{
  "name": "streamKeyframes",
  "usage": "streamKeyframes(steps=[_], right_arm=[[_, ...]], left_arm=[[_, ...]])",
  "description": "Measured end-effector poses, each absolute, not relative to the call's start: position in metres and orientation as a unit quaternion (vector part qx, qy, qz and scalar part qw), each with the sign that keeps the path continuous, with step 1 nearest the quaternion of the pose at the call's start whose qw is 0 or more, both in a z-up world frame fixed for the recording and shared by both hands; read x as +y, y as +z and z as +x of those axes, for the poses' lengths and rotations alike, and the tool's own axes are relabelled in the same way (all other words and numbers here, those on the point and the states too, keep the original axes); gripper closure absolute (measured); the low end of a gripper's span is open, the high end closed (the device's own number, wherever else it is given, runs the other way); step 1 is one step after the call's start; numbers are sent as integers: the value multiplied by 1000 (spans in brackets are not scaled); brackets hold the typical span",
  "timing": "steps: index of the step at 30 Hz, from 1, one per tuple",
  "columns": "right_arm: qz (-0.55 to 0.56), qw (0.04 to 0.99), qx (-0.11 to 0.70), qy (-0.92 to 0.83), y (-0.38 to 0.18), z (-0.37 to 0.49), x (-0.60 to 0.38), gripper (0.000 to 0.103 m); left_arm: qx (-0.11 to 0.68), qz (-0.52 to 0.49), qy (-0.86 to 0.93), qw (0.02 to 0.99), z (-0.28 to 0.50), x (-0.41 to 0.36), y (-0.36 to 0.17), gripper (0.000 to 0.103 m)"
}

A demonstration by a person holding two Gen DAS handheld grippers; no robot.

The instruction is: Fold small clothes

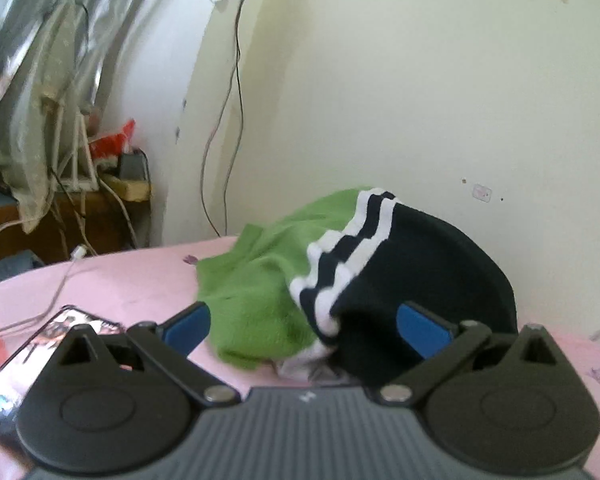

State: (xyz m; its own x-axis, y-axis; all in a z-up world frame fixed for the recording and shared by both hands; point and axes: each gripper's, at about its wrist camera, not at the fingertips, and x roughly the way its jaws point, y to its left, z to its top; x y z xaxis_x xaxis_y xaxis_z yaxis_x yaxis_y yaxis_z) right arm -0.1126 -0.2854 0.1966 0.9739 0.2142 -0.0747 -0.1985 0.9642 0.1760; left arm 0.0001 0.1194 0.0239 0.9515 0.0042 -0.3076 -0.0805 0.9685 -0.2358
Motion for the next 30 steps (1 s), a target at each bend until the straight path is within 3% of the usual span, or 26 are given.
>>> streamKeyframes(steps=[1, 2, 4, 7, 14, 23, 24, 25, 26, 27, 30], right_arm=[[80, 990, 59, 101, 187, -112, -290, 22], [78, 991, 69, 78, 174, -108, -289, 6], [75, 992, 52, 83, 147, -99, -280, 6], [42, 985, 110, 125, 123, -51, -243, 6], [-52, 959, 185, 206, 102, 90, -123, 6], [-84, 942, 268, 183, 71, 234, -24, 6], [-80, 937, 289, 177, 65, 245, -20, 15], [-73, 931, 312, 176, 58, 254, -16, 81], [-67, 924, 331, 182, 53, 257, -15, 102], [-49, 920, 335, 199, 55, 253, -18, 103], [-33, 928, 288, 234, 76, 214, -32, 103]], left_arm=[[174, -133, 9, 976, 9, 122, 27, 0], [197, -149, -2, 969, 19, 126, 28, 0], [222, -182, -7, 958, 28, 133, 28, 0], [232, -206, -9, 951, 29, 144, 24, 0], [249, -249, 6, 936, 29, 191, 9, 0], [296, -315, 44, 901, 71, 229, -21, 3], [293, -311, 45, 903, 74, 228, -21, 9], [294, -310, 40, 903, 75, 225, -21, 16], [301, -311, 28, 901, 79, 223, -22, 40], [308, -312, 15, 899, 83, 220, -23, 64], [303, -293, 10, 907, 81, 211, -19, 89]])
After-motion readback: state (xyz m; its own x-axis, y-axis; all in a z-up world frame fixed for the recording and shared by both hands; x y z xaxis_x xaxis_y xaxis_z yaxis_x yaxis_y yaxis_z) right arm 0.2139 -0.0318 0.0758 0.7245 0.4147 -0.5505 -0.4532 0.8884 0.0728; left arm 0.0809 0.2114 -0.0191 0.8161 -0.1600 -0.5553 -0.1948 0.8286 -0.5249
